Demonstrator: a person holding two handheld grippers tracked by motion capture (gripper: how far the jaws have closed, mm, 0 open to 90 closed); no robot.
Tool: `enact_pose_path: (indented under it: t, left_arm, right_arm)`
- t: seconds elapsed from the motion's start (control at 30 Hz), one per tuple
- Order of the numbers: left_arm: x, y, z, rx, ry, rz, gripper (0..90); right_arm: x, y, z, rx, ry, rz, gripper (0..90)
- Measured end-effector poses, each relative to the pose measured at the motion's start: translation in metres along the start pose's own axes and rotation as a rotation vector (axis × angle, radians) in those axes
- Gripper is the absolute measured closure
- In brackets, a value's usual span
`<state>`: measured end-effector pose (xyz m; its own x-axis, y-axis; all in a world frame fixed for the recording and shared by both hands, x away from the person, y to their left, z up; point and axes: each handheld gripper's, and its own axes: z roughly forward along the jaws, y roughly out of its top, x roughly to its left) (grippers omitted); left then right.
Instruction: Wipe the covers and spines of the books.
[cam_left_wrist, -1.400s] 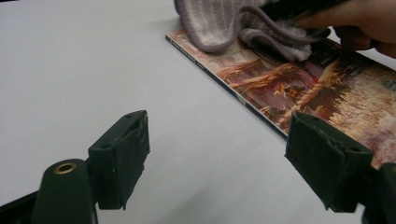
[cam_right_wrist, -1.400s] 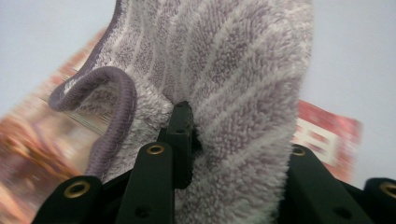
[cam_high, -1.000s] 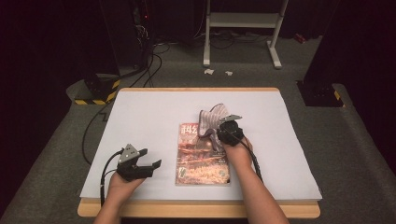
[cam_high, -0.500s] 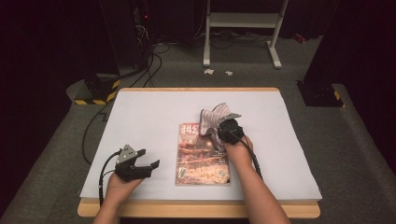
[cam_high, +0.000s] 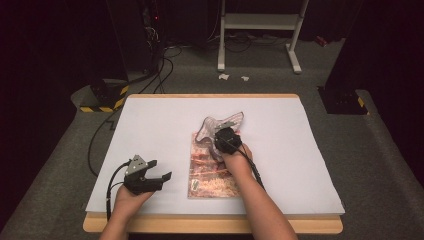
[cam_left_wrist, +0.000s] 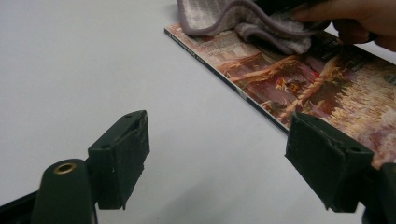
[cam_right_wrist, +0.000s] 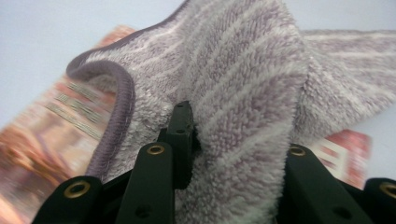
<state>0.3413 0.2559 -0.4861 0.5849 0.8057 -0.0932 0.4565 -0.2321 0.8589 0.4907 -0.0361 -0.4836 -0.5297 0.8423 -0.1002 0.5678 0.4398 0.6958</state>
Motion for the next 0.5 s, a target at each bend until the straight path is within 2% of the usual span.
enact_pose_path:
  t: [0.5]
  left_arm:
    - [0.003,-0.001,-0.003,-0.006,-0.001,-0.012,21.9]
  right_arm:
    - [0.064,0.028,0.02,-0.02,0.086,-0.084,68.3]
